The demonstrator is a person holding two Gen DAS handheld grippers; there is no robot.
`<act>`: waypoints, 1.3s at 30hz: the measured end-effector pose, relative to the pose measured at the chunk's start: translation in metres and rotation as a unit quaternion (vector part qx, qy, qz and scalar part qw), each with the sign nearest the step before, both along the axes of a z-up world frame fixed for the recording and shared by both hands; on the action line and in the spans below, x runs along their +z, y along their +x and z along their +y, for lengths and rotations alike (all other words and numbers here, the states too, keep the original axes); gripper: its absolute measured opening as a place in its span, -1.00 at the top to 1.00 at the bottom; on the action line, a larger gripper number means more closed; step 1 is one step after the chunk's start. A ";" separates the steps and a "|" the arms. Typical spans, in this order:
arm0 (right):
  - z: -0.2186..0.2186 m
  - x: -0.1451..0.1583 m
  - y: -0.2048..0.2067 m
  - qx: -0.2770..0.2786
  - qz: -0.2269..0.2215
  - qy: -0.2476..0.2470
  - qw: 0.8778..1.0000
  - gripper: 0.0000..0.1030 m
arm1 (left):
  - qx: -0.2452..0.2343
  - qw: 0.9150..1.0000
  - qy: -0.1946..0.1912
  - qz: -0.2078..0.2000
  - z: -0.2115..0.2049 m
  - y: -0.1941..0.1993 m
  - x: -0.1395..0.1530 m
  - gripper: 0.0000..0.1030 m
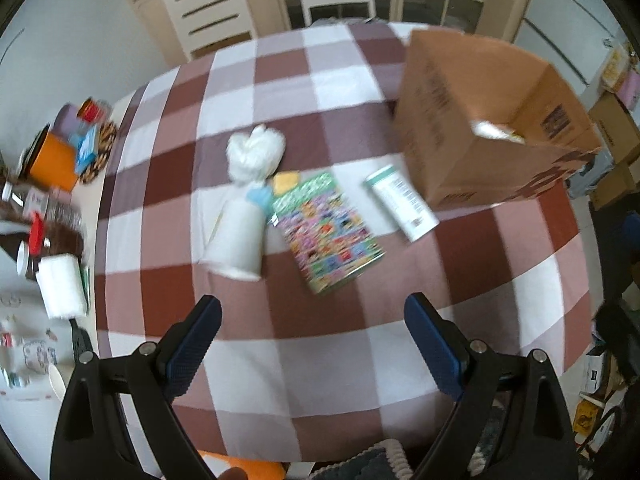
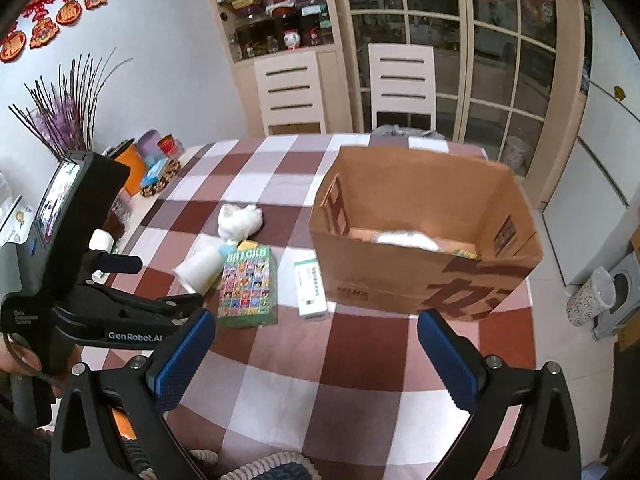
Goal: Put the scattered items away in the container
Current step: 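Move both tools away from the box toward the cup and BRICKS box, then grasp the white paper cup with the left tool while the right tool grasps the green BRICKS box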
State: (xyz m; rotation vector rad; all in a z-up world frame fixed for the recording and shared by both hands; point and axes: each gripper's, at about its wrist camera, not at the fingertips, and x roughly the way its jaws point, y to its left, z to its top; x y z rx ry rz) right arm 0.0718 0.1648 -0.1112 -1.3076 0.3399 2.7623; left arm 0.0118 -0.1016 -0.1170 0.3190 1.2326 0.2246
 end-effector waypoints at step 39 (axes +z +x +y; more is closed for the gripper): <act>-0.041 -0.133 -0.056 0.030 -0.117 -0.076 0.990 -1.00 | -0.003 0.999 -0.037 0.004 0.152 0.052 -0.089 -0.24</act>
